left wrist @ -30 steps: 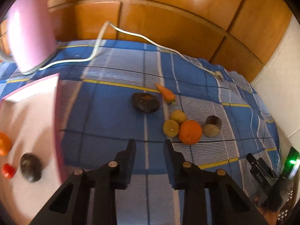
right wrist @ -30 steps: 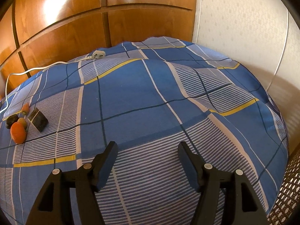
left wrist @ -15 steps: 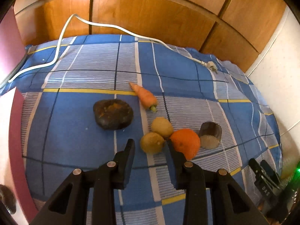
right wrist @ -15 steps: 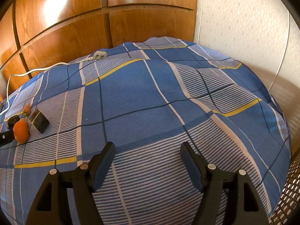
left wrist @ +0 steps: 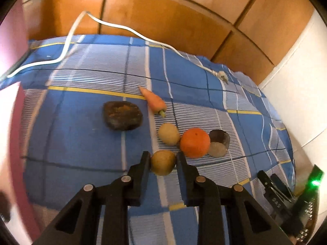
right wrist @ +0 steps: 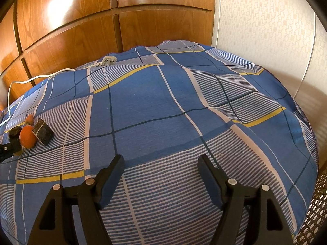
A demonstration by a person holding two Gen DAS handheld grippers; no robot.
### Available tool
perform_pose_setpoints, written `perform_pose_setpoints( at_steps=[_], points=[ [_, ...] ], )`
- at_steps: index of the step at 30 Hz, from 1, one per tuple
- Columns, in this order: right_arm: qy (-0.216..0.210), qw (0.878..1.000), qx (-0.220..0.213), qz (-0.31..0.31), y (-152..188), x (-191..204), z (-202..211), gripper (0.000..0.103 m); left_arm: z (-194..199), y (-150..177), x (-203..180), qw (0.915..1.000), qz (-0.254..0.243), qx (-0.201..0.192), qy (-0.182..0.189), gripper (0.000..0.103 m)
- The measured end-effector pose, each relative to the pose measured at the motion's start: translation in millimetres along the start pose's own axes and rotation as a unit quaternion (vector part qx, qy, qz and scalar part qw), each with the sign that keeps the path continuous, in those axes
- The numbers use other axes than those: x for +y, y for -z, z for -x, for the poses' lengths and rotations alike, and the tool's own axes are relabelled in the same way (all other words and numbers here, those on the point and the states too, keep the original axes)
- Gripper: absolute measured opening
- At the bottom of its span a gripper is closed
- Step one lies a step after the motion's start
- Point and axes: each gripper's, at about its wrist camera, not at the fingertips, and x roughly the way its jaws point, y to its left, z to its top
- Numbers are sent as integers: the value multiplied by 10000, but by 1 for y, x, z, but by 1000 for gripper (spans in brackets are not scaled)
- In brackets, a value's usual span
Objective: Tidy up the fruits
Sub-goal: 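Close the left tool on the yellow fruit and lift it, then carry the yellow fruit into the tray and open the left tool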
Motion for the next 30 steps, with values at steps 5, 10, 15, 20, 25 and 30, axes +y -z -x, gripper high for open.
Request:
perform_pose_setpoints(
  at_steps=[5, 10, 15, 20, 25, 30],
  points=[
    [21, 10000, -7, 24, 0, 2, -1, 77, 47, 2, 27, 9982, 409, -317, -310, 26],
    [24, 10000, -8, 35, 1, 1, -1, 77, 94, -3, 69, 9918, 702, -739, -766, 26],
    [35, 10000, -12, 46, 1, 1, -1, 77, 119, 1, 134, 9779, 1178, -880, -1489, 26],
    [63, 10000, -15, 69, 1, 2, -1, 77, 121, 11, 174, 9669, 1428, -773, -1970, 26],
    [86, 9999, -21, 97, 1, 3, -1, 77, 130, 27, 183, 9601, 1617, -867, -2112, 35],
    [111, 9999, -20, 118, 1, 3, -1, 77, 145, 42, 179, 9513, 1785, -1068, -2276, 44]
  ],
)
